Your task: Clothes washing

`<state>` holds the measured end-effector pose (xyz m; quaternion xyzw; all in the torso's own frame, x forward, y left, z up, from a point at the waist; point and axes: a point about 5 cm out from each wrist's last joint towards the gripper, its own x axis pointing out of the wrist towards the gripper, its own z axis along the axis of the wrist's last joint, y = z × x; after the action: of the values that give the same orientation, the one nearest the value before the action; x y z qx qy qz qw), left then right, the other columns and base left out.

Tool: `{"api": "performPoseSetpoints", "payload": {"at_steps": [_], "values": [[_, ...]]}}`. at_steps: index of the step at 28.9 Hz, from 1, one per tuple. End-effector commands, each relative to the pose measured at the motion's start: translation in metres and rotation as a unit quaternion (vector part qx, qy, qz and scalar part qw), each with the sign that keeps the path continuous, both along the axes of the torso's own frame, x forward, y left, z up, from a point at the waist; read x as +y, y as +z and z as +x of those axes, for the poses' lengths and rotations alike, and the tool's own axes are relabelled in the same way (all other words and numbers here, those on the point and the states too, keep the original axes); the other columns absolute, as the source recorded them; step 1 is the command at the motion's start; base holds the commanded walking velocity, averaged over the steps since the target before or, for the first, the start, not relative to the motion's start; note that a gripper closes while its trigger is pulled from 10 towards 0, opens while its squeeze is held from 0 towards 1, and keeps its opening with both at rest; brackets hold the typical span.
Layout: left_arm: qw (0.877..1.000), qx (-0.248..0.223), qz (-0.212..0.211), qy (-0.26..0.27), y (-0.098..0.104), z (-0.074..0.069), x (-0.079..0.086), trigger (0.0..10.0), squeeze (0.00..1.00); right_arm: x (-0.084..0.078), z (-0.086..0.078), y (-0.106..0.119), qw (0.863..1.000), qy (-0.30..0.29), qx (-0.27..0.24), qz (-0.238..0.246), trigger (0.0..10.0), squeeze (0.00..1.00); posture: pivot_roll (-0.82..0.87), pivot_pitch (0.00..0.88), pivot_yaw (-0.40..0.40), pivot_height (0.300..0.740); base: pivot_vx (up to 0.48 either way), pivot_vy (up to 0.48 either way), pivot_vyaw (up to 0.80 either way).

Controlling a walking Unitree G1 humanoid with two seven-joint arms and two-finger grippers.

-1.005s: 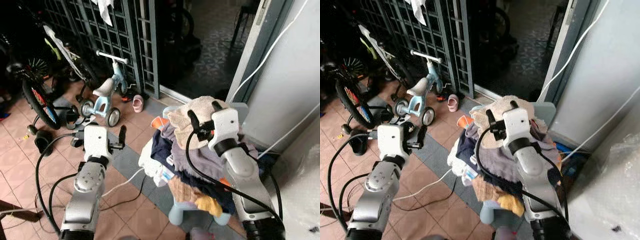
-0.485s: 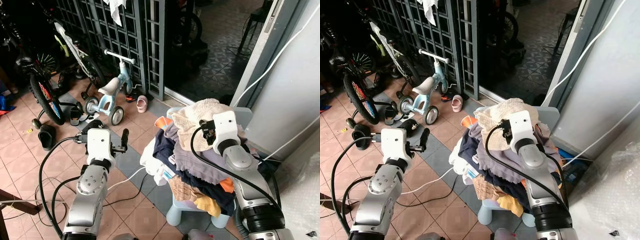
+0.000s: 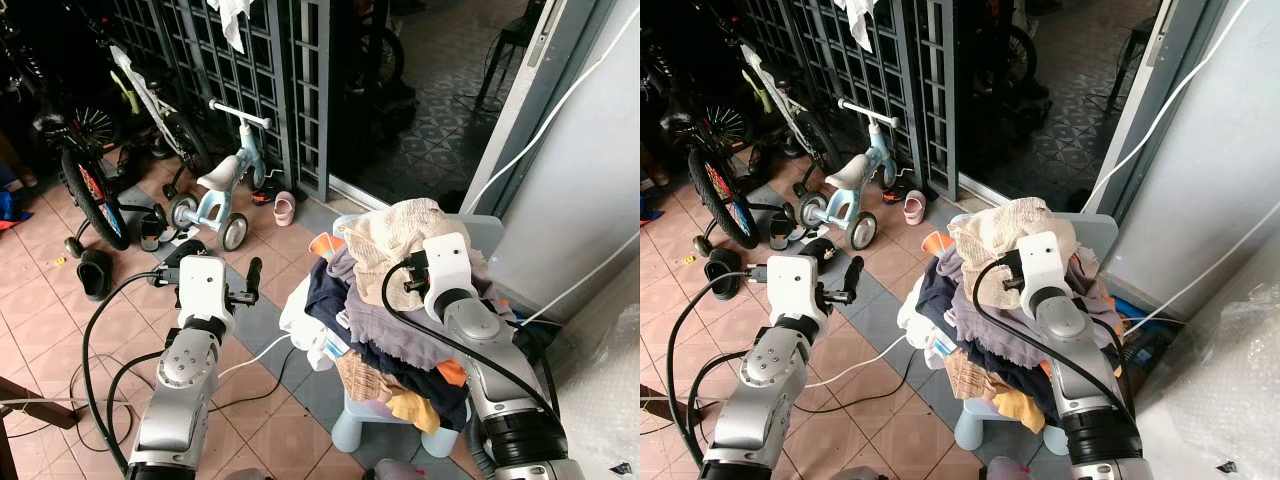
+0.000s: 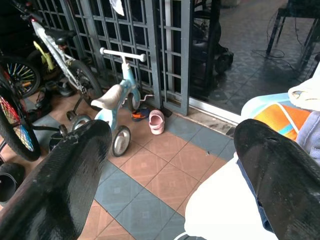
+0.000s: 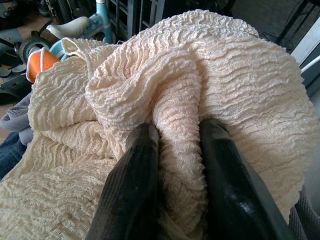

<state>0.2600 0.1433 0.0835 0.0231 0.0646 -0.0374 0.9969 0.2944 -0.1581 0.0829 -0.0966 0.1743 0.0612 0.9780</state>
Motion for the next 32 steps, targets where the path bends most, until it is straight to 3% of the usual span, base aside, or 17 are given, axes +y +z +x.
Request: {"api": "performPoseSetpoints", "payload": {"at_steps": [1,4,7,9,12,13,16,25,32], "values": [[1.0,0.004,0.008,0.002,0.0,0.0,0.002,10.0,0.0,-0.001,-0.013,-0.027,0.997,-0.009,0.074,0.005,0.0,0.0,-0.06,0.0,0.034,0.74,0.0,0.0,0.0],[1.0,0.008,0.008,0.0,-0.002,0.0,0.002,10.0,0.0,0.0,-0.014,-0.028,0.997,-0.016,0.079,0.019,0.0,0.0,-0.07,0.0,0.045,0.74,0.0,0.0,0.0],[1.0,0.011,-0.002,-0.002,-0.004,-0.001,0.0,10.0,0.0,-0.003,-0.017,-0.03,0.997,-0.006,0.073,-0.018,0.0,0.0,-0.08,0.0,0.052,0.74,0.0,0.0,0.0],[1.0,0.018,-0.002,-0.001,-0.006,-0.002,0.0,10.0,0.0,-0.002,-0.019,-0.028,0.998,-0.009,0.061,-0.001,0.0,0.0,-0.08,0.0,0.054,0.74,0.0,0.0,0.0],[1.0,0.023,0.001,-0.003,-0.009,-0.002,-0.001,10.0,0.0,-0.001,-0.018,-0.021,0.999,-0.023,0.028,0.033,0.0,0.0,-0.08,0.0,0.057,0.74,0.0,0.0,0.0],[1.0,0.017,0.008,-0.011,-0.008,0.0,-0.003,10.0,0.0,-0.001,-0.016,-0.01,0.998,-0.037,-0.015,0.053,0.0,0.0,-0.08,0.0,0.06,0.74,0.0,0.0,0.0],[1.0,0.011,0.008,-0.016,-0.005,0.001,-0.006,10.0,0.0,0.0,-0.014,0.003,0.995,-0.048,-0.057,0.067,0.0,0.0,-0.08,0.0,0.06,0.74,0.0,0.0,0.0],[1.0,-0.004,0.001,-0.023,0.001,0.007,-0.011,10.0,0.0,-0.008,-0.023,0.027,0.981,-0.079,-0.141,0.107,0.0,0.0,-0.09,0.0,0.052,0.74,0.0,0.0,0.0],[0.999,-0.003,0.0,-0.032,0.0,0.008,-0.012,10.0,0.0,-0.008,-0.038,0.039,0.976,-0.074,-0.183,0.097,0.0,0.0,-0.11,0.0,0.064,0.74,0.0,-0.229,0.0]]}}
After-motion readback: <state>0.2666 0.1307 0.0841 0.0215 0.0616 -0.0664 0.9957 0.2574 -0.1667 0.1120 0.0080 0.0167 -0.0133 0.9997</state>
